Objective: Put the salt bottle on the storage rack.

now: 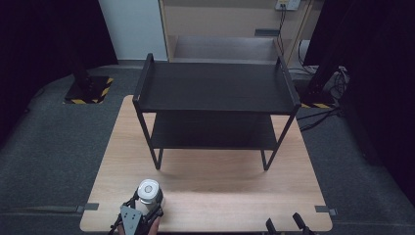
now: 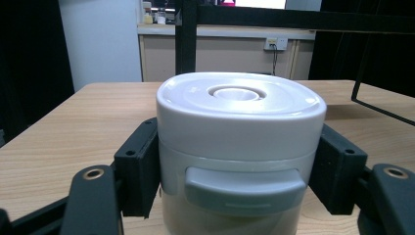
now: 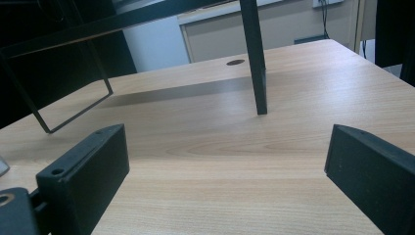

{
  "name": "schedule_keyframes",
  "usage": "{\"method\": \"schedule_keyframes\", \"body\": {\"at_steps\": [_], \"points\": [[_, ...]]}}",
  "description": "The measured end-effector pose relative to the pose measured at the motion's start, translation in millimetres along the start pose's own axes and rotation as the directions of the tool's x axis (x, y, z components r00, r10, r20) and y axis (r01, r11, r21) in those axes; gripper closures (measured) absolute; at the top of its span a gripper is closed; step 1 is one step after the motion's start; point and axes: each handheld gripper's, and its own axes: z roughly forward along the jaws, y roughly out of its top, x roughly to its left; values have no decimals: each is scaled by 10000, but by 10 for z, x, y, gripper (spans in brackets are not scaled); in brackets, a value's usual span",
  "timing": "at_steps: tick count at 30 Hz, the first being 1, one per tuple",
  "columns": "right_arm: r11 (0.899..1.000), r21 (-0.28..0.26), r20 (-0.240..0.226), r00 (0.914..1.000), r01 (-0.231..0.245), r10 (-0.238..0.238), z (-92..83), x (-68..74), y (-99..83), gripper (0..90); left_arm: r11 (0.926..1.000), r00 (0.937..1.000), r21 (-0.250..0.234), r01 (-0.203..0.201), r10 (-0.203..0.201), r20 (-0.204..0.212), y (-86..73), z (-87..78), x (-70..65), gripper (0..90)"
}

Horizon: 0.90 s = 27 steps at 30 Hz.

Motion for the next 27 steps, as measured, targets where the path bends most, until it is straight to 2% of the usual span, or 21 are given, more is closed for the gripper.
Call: {"method": "schedule_keyframes", "body": {"at_steps": [7,9,11,19,27], "points": [[10000,20,-7,10000,20,-20,9,6,-2,28,9998,9999,196,35,-38,135,62,1,24,305],[9999,29,-76,9999,108,-108,16,10,8,28,9997,9996,187,145,-149,240,95,-14,35,305],[9997,32,-165,9995,258,-258,25,16,27,29,9999,9996,118,55,-59,283,154,-39,22,305],[9993,-104,-297,9989,362,-365,66,34,75,30,9995,9986,-259,195,-182,488,576,-107,-77,305],[9992,-239,-224,9992,317,-322,49,27,99,30,9979,9965,-639,119,-65,836,975,-90,-183,305]]}}
